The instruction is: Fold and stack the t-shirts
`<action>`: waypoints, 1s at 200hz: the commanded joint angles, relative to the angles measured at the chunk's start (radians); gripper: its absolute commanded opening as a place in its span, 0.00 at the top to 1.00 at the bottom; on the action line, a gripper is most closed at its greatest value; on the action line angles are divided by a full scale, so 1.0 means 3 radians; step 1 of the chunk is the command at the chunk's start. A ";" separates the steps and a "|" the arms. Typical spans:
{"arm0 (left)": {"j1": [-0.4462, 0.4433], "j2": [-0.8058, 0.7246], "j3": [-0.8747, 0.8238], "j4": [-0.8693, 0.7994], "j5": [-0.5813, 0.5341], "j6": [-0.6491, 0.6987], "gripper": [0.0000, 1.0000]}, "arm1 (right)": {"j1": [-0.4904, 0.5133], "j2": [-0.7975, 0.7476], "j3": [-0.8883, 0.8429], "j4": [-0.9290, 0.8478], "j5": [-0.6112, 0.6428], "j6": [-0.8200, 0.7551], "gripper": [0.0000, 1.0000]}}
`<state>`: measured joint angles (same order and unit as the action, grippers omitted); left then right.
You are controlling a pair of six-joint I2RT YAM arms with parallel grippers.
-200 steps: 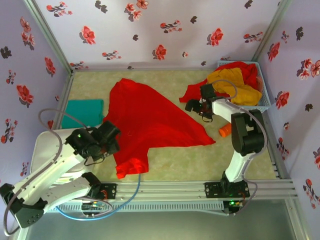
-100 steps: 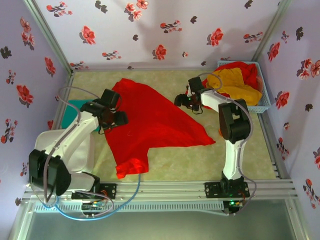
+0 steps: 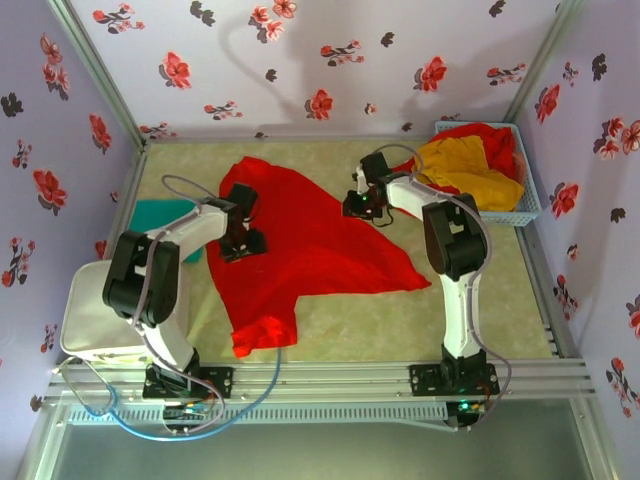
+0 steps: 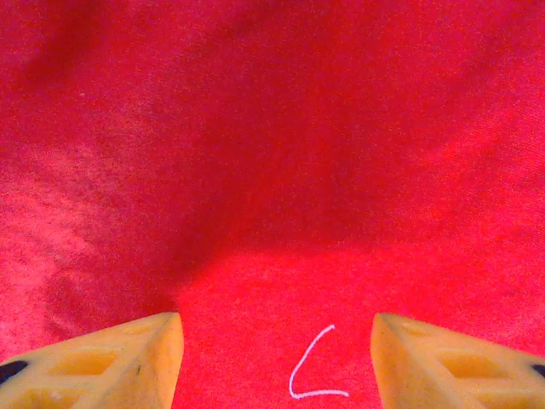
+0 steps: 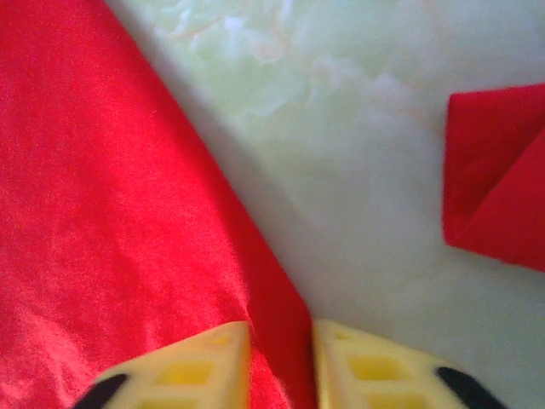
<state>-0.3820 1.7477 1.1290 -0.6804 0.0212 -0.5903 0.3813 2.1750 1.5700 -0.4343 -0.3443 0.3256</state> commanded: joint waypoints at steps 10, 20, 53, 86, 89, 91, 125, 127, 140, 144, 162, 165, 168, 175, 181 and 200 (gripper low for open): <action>0.0020 0.0148 0.0145 0.0069 0.0049 0.0107 0.40 | 0.0077 -0.0109 -0.0001 -0.0113 0.0125 -0.0078 0.97; 0.0022 0.0208 0.0163 0.0069 0.0052 0.0120 0.41 | 0.0115 -0.0182 -0.0043 -0.0108 0.0225 -0.0096 1.00; 0.0046 0.0305 0.0177 0.0114 0.0052 0.0120 0.41 | 0.0371 -0.0551 -0.0269 -0.0169 0.0847 -0.0206 1.00; 0.0074 0.0314 0.0154 0.0150 0.0051 0.0115 0.41 | 0.1041 -0.1038 -0.0617 -0.0296 0.1822 -0.0372 1.00; 0.0079 0.0315 0.0149 0.0158 0.0049 0.0113 0.41 | 0.1117 -0.1071 -0.0653 -0.0300 0.1901 -0.0381 1.00; 0.0081 0.0315 0.0145 0.0164 0.0050 0.0114 0.41 | 0.1162 -0.1093 -0.0674 -0.0301 0.1956 -0.0389 1.00; 0.0123 0.0370 0.0159 0.0189 0.0052 0.0114 0.41 | 0.2050 -0.1178 -0.0941 -0.0317 0.2622 -0.0418 1.00; 0.0127 0.0375 0.0159 0.0194 0.0052 0.0110 0.41 | 0.2096 -0.1171 -0.0946 -0.0326 0.2639 -0.0408 1.00; 0.0142 0.0385 0.0153 0.0220 0.0047 0.0105 0.41 | 0.2356 -0.1097 -0.0969 -0.0363 0.2666 -0.0339 1.00; 0.0147 0.0385 0.0153 0.0226 0.0049 0.0104 0.41 | 0.2430 -0.1071 -0.0969 -0.0371 0.2668 -0.0316 0.98; 0.0162 0.0420 0.0182 0.0233 0.0052 0.0110 0.41 | 0.2676 -0.0912 -0.0910 -0.0420 0.2606 -0.0198 0.80; 0.0166 0.0426 0.0188 0.0230 0.0052 0.0113 0.41 | 0.2715 -0.0888 -0.0894 -0.0427 0.2578 -0.0188 0.77; 0.0169 0.0432 0.0201 0.0228 0.0052 0.0112 0.41 | 0.2742 -0.0863 -0.0883 -0.0436 0.2559 -0.0177 0.74; 0.0174 0.0443 0.0226 0.0214 0.0052 0.0122 0.41 | 0.2789 -0.0835 -0.0863 -0.0453 0.2539 -0.0143 0.69; 0.0178 0.0444 0.0244 0.0199 0.0051 0.0127 0.42 | 0.2810 -0.0843 -0.0868 -0.0452 0.2567 -0.0092 0.66; 0.0184 0.0385 0.0275 0.0178 0.0052 0.0140 0.42 | 0.2761 -0.1051 -0.0967 -0.0351 0.2544 -0.0025 0.50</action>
<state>-0.3397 1.8515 1.1851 -0.6231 0.0311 -0.5709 1.2301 1.9160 1.2942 -0.5270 0.3759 0.2741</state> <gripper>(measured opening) 0.586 0.422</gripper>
